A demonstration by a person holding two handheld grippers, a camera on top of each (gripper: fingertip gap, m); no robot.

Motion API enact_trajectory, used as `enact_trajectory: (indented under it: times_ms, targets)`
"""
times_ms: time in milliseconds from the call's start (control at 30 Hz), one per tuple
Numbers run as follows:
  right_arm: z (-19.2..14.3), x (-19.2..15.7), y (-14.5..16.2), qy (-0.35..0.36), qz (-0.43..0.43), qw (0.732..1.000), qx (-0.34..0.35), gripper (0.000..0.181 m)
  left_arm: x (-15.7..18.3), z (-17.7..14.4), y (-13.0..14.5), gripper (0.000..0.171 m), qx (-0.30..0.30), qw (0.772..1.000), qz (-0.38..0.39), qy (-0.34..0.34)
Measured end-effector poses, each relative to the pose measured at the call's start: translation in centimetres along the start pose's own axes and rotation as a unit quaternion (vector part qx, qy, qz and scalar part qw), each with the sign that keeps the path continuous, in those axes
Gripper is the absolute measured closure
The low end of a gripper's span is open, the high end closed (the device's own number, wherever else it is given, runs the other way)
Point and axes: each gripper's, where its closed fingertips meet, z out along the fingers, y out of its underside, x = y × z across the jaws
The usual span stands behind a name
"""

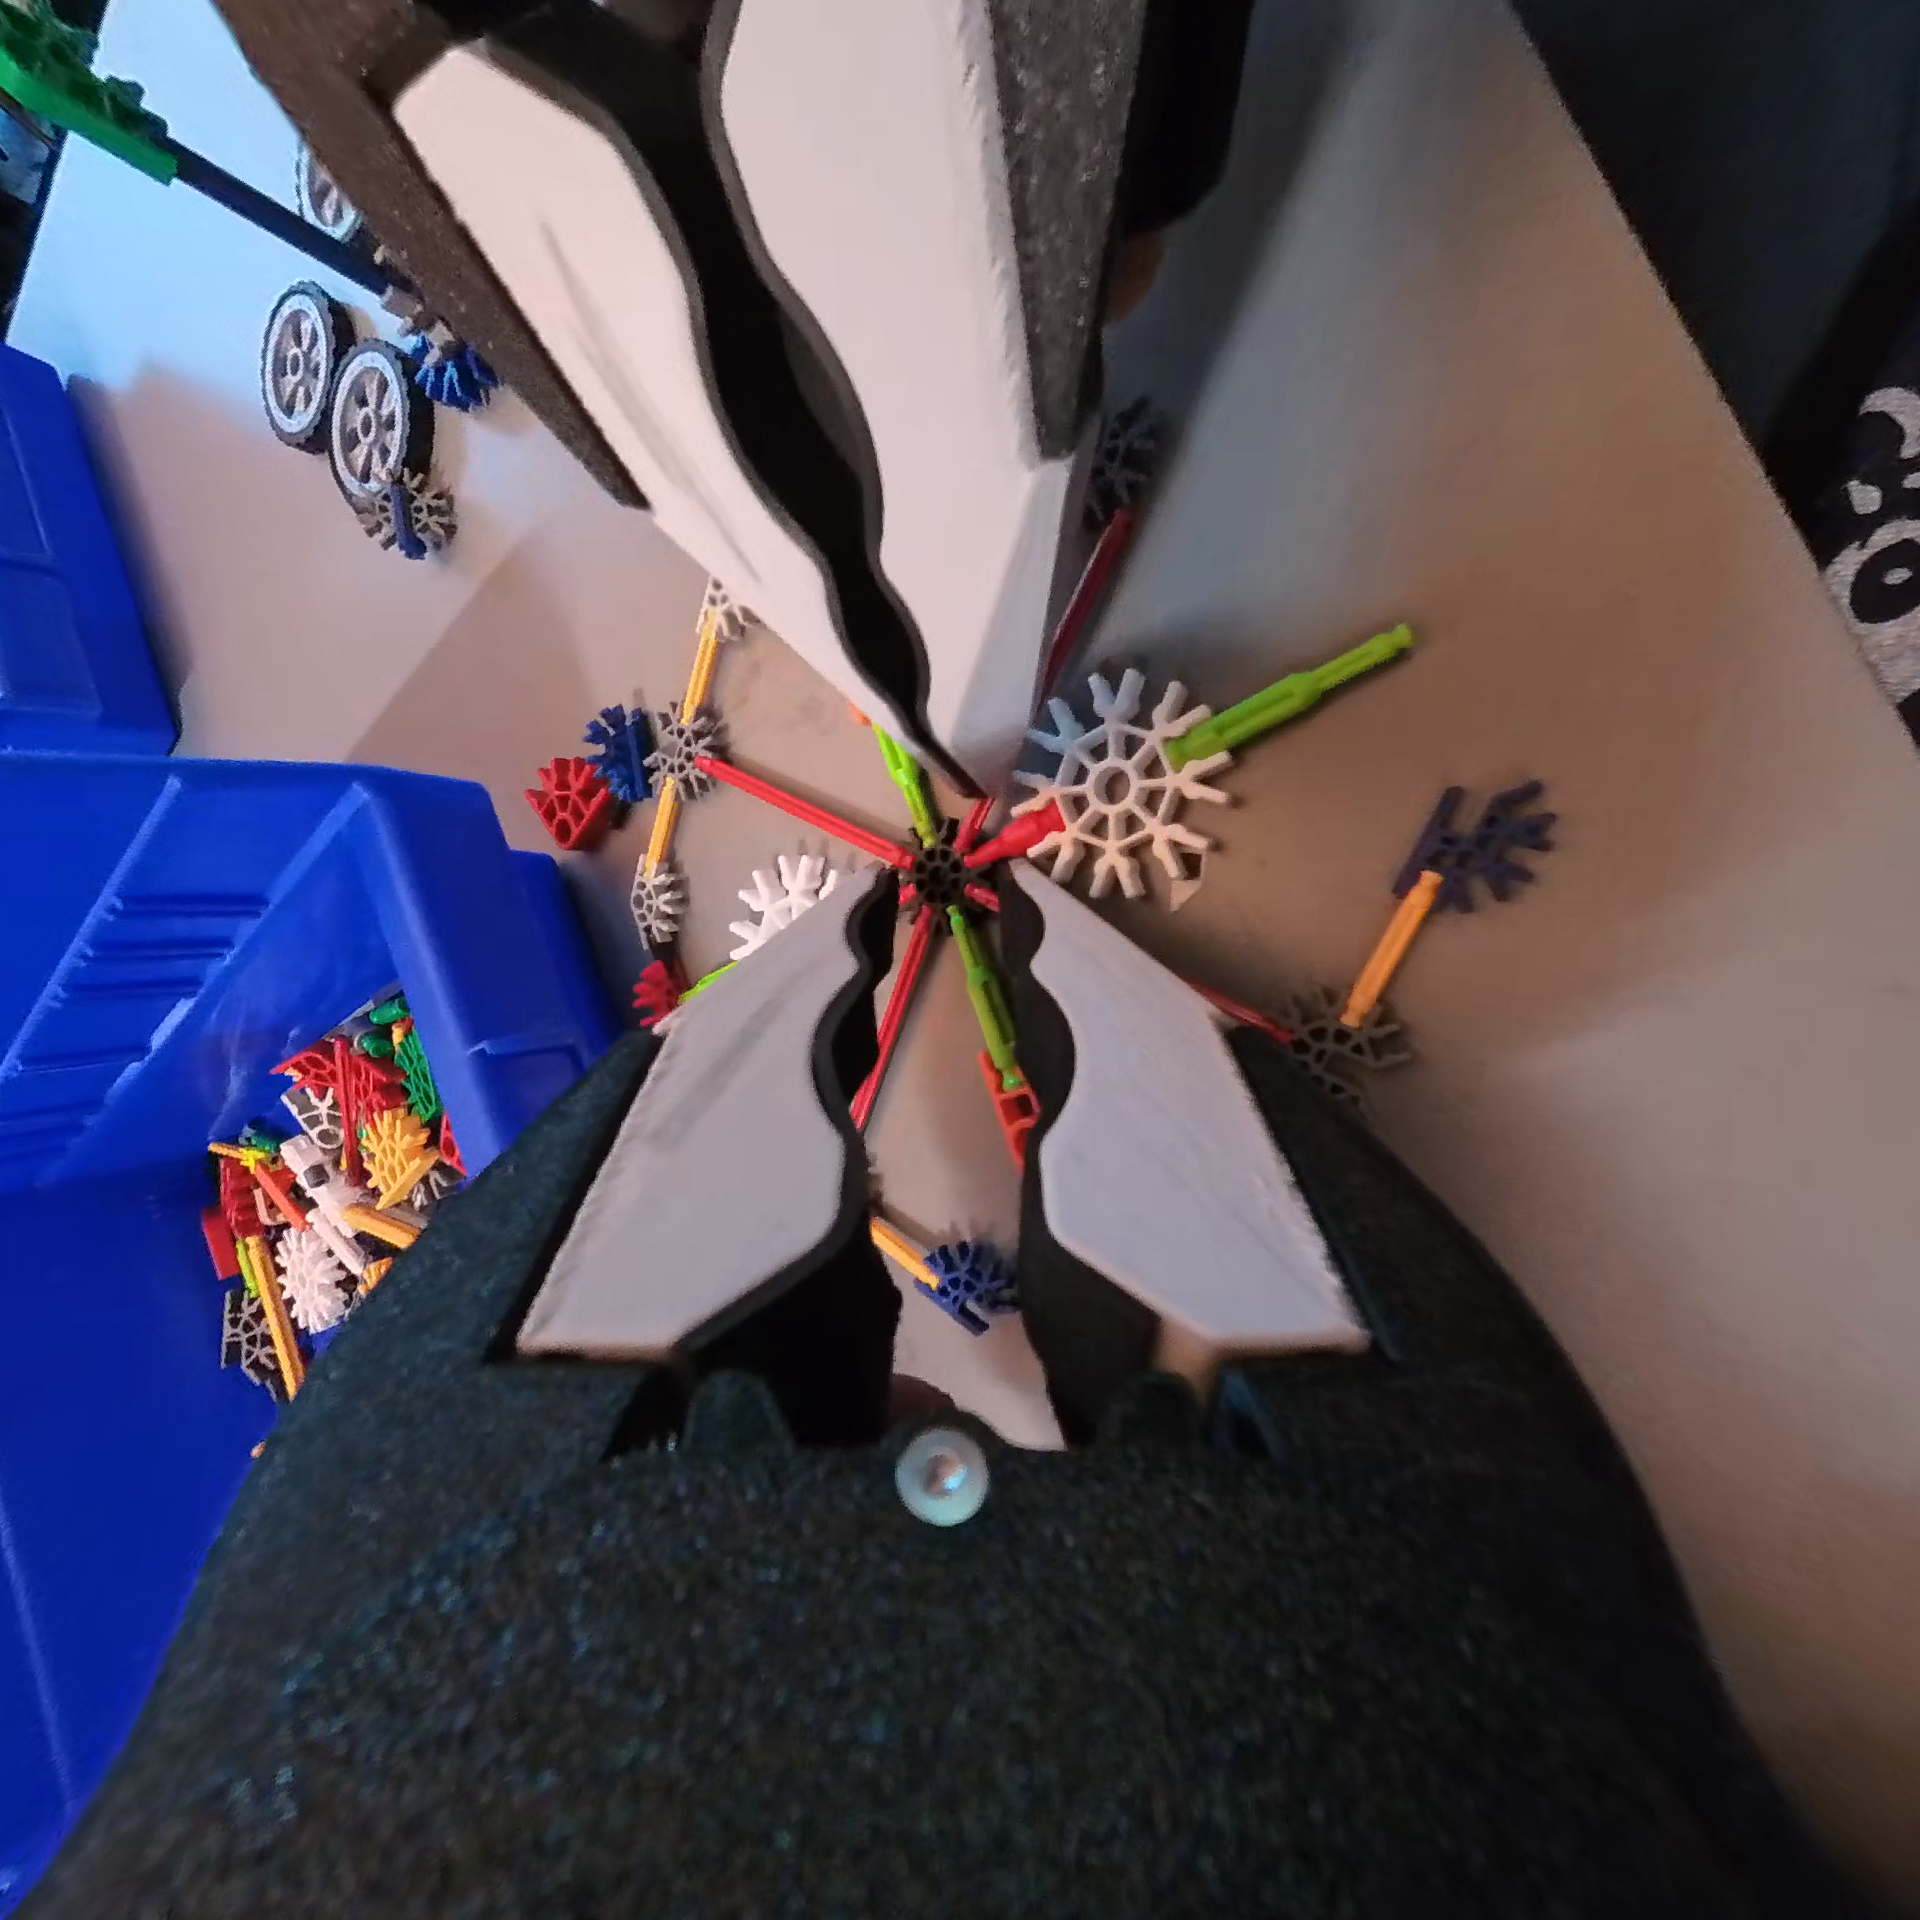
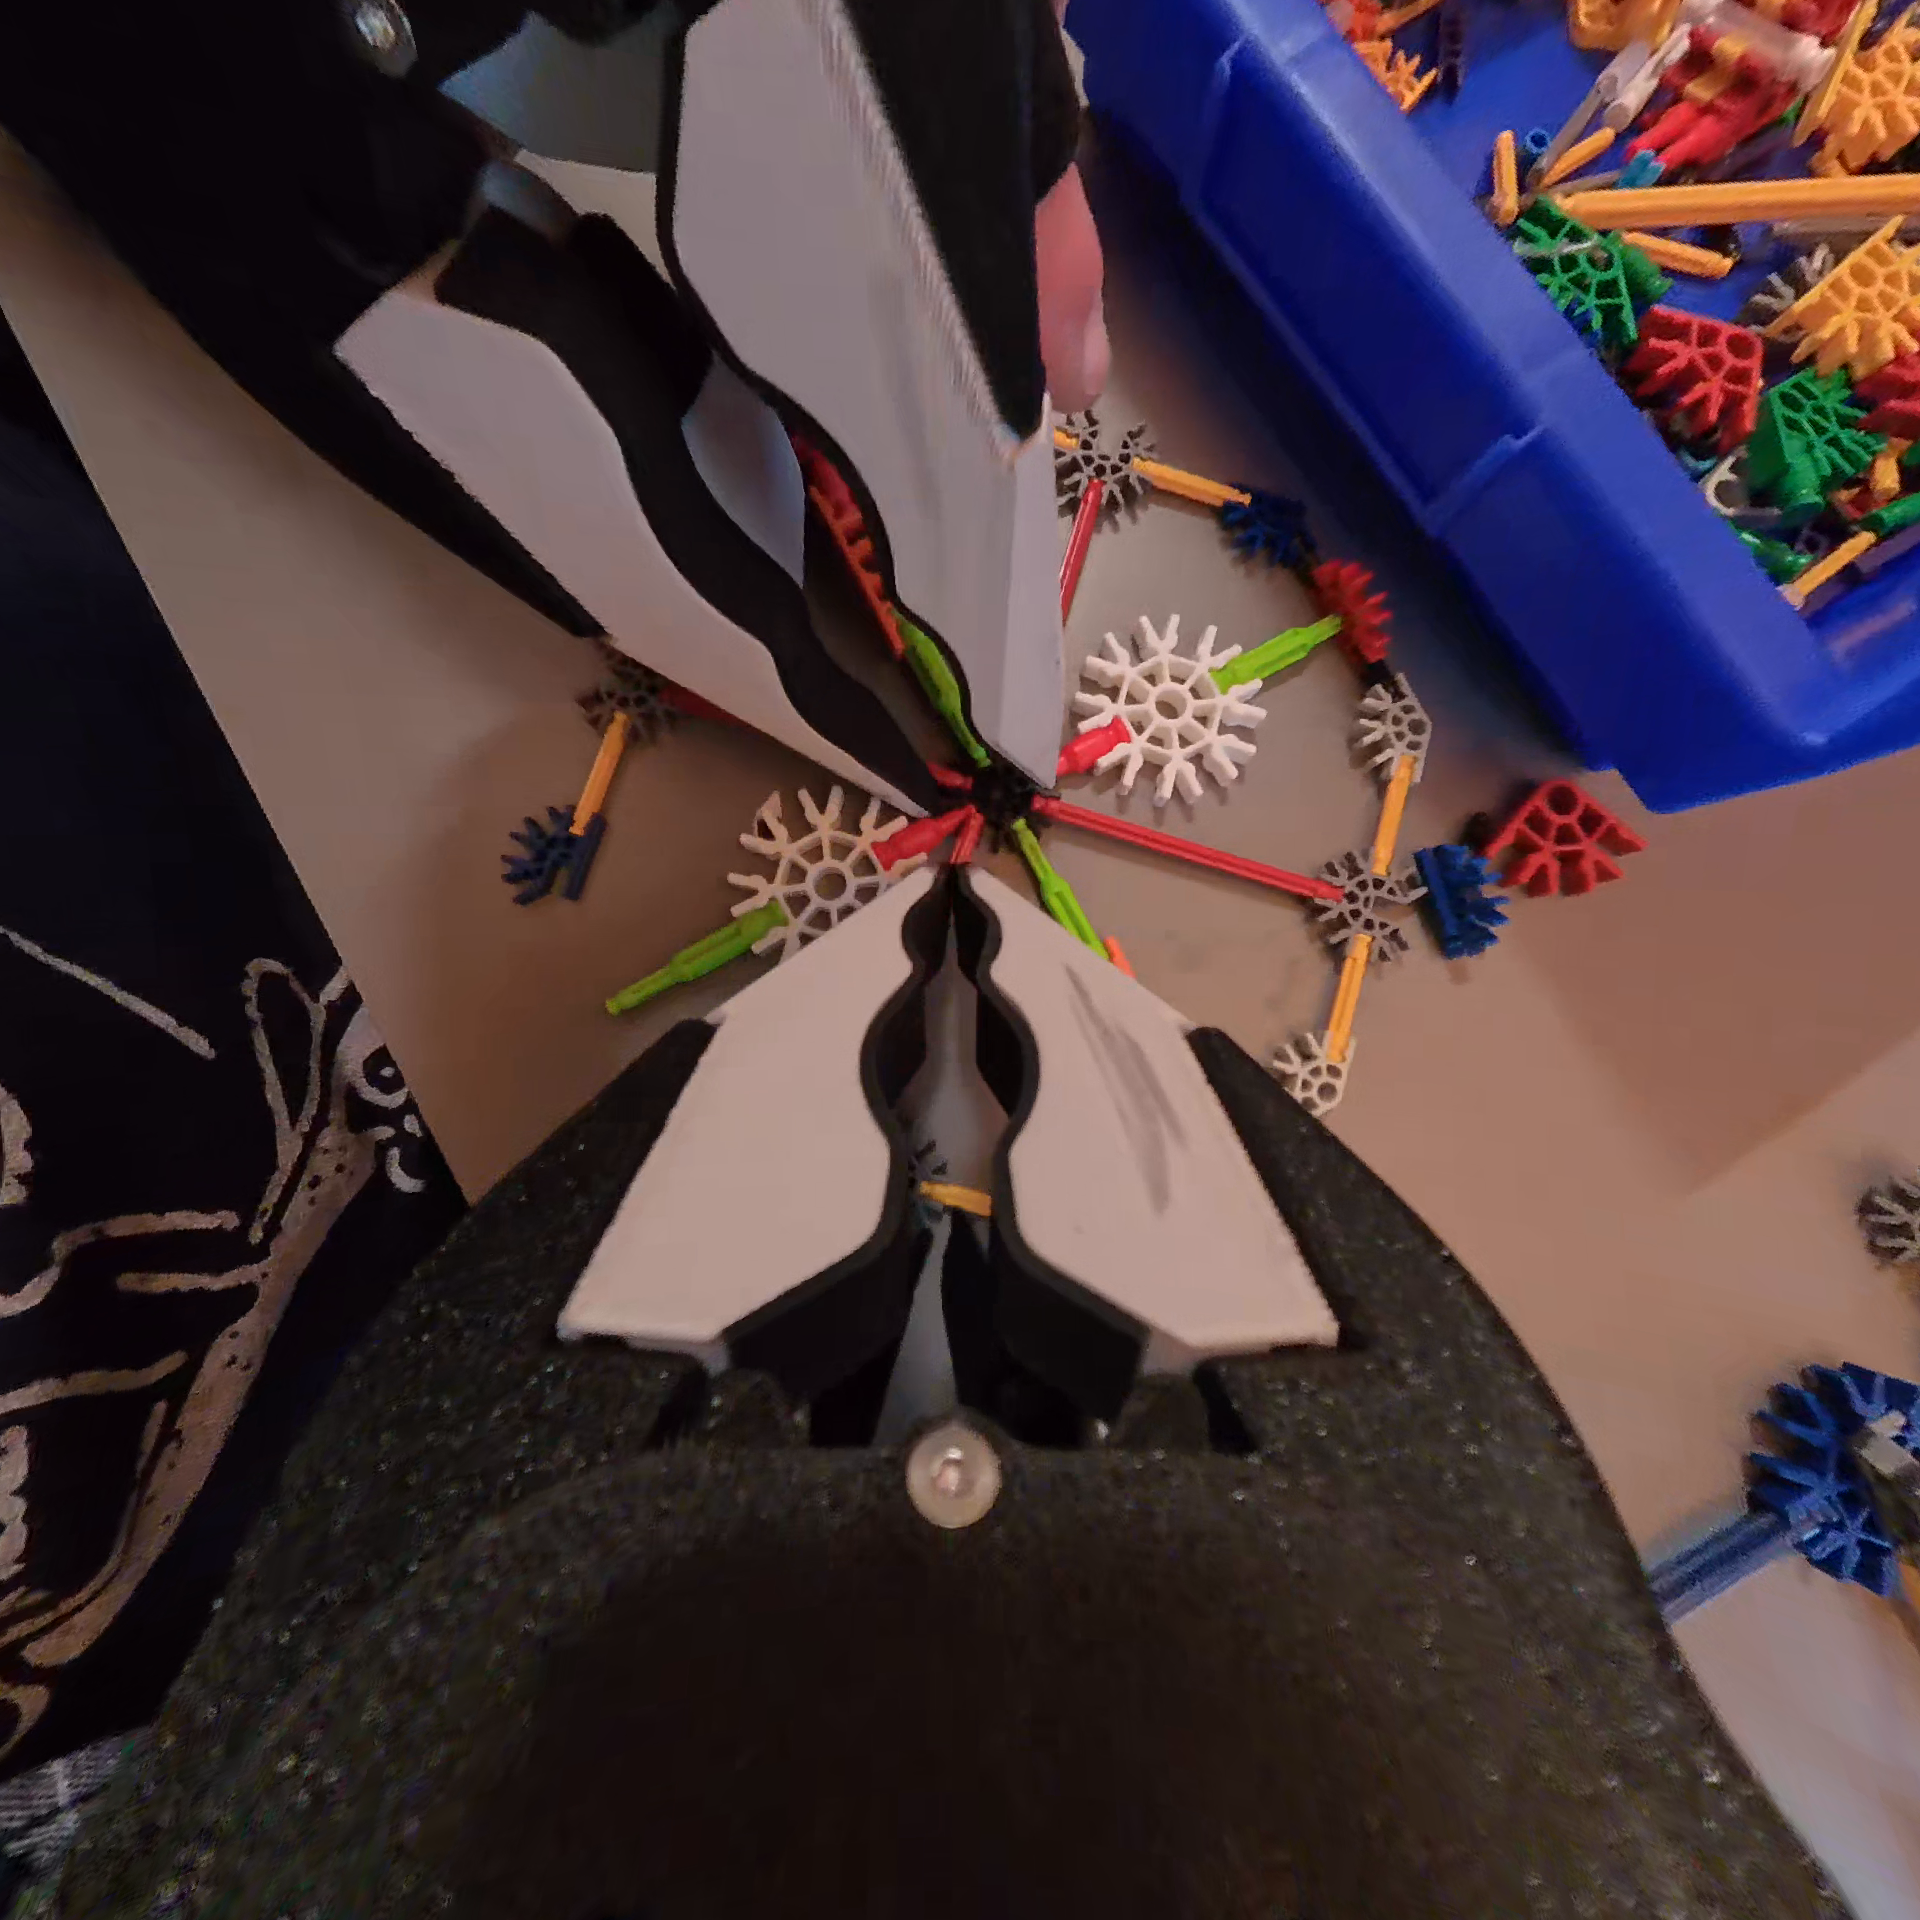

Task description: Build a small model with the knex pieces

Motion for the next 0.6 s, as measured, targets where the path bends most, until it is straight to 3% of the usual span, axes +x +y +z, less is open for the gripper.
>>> enact_trajectory:
  times_ms: [600]
  targets:
    - [-0.01, 0.04, 0.04, 0.004, 0.01, 1.0, -0.01, 0.176, 0.36, -0.09, -0.19, 0.154, 0.007, 1.0, -0.006, 0.001]
